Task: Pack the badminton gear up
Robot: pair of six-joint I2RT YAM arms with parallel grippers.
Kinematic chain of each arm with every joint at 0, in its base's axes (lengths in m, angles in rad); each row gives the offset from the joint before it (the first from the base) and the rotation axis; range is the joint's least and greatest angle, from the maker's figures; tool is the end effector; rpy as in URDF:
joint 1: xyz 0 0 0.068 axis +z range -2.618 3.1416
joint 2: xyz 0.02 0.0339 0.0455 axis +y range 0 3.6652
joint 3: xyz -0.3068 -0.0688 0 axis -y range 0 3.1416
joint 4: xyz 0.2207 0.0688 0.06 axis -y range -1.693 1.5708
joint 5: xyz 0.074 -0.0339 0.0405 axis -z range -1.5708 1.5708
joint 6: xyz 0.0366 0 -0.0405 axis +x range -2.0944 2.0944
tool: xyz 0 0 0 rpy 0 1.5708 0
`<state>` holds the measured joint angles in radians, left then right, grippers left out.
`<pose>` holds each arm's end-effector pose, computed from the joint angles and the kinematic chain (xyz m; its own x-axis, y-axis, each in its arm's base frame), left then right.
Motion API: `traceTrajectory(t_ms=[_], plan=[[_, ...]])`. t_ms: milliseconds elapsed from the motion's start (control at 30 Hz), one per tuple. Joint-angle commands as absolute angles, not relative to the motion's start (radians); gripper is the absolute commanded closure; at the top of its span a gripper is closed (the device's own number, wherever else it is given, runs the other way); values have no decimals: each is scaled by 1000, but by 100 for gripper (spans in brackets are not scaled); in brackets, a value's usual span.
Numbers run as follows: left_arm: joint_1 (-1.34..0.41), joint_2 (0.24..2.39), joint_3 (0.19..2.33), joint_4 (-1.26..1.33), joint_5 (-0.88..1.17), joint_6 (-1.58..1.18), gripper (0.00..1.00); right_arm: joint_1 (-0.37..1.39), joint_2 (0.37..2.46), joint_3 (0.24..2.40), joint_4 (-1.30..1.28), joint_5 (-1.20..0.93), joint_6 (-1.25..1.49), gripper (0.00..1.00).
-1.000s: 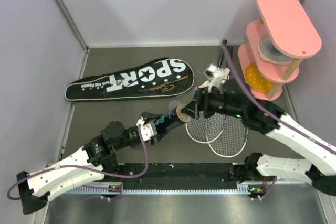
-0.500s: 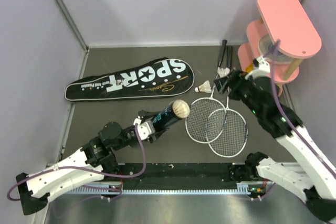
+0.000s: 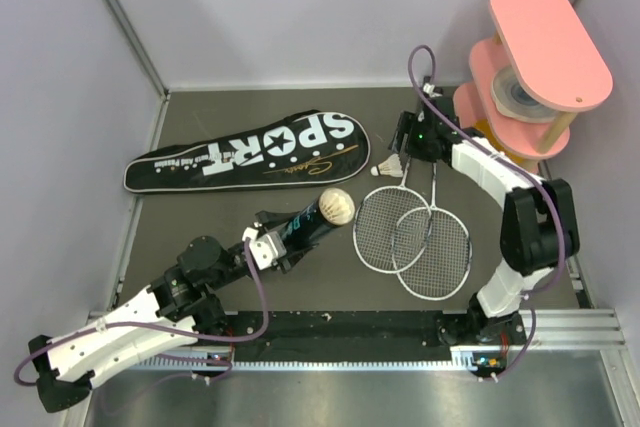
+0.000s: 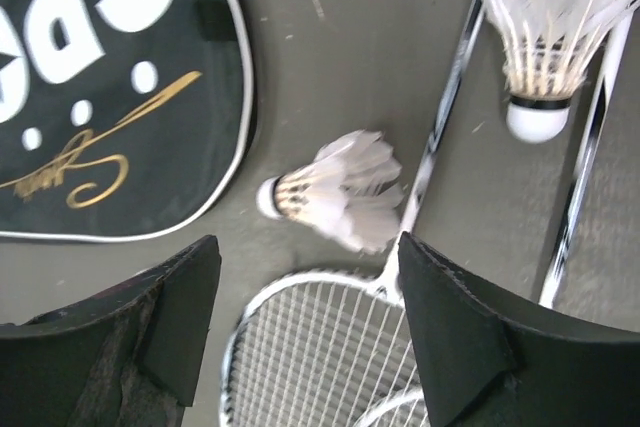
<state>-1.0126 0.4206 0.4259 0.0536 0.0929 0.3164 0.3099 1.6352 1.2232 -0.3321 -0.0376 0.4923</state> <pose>0.0345 -0.0617 0.3064 0.3077 0.0922 -0.9470 0.8395 0.4421 0.3158 0.3304 0.1072 0.3114 -0.7249 0.2638 -0.6363 0.0131 0.9289 0.3702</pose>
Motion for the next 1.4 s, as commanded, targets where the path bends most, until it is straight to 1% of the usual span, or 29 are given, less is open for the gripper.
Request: traceTrajectory(t_ms=[0, 100, 167, 267, 300, 367, 400, 433, 467, 500, 567, 733, 800, 867, 900, 1000, 1067, 1167, 1267, 1367], plan=[[-1017, 417, 451, 149, 113, 311, 78, 287, 1748, 1308, -270, -138, 355, 32], [-1017, 425, 453, 150, 126, 308, 78, 288, 1799, 1325, -264, -147, 348, 36], [-1017, 426, 453, 149, 121, 310, 78, 288, 1819, 1318, -220, -184, 357, 37], [-1016, 431, 451, 150, 114, 313, 78, 287, 1868, 1313, -170, -259, 394, 43], [-1017, 431, 451, 150, 114, 313, 78, 287, 1881, 1315, -166, -284, 403, 49], [-1017, 434, 448, 150, 114, 313, 78, 288, 1888, 1296, -106, -313, 435, 58], [-1017, 434, 449, 149, 115, 314, 78, 288, 1887, 1286, -86, -330, 448, 73], [-1017, 436, 449, 149, 114, 314, 78, 288, 1879, 1282, -81, -337, 454, 80], [-1017, 437, 449, 149, 114, 314, 78, 288, 1870, 1282, -84, -345, 457, 85], [-1017, 437, 448, 149, 115, 313, 78, 288, 1859, 1279, -92, -347, 459, 93], [-1017, 437, 449, 149, 115, 310, 78, 296, 1786, 1270, -141, -325, 439, 100], [-1017, 437, 448, 149, 121, 307, 78, 340, 1536, 1198, -280, -175, 384, 100], [-1017, 437, 449, 147, 118, 308, 78, 386, 1400, 1168, -357, -102, 365, 100], [-1017, 440, 448, 146, 115, 308, 78, 441, 1306, 1112, -403, -60, 357, 100], [-1017, 443, 451, 146, 114, 305, 78, 458, 1217, 1089, -420, -25, 367, 100], [-1017, 472, 451, 146, 98, 301, 79, 514, 1077, 968, -460, -3, 420, 100], [-1017, 506, 456, 137, 86, 301, 79, 540, 944, 937, -489, 20, 455, 100], [-1019, 550, 468, 123, 86, 296, 79, 548, 798, 934, -558, 5, 483, 100], [-1020, 572, 471, 123, 98, 293, 79, 548, 700, 1015, -642, -57, 495, 100], [-1022, 586, 472, 123, 87, 298, 79, 548, 661, 1118, -693, -172, 500, 100]])
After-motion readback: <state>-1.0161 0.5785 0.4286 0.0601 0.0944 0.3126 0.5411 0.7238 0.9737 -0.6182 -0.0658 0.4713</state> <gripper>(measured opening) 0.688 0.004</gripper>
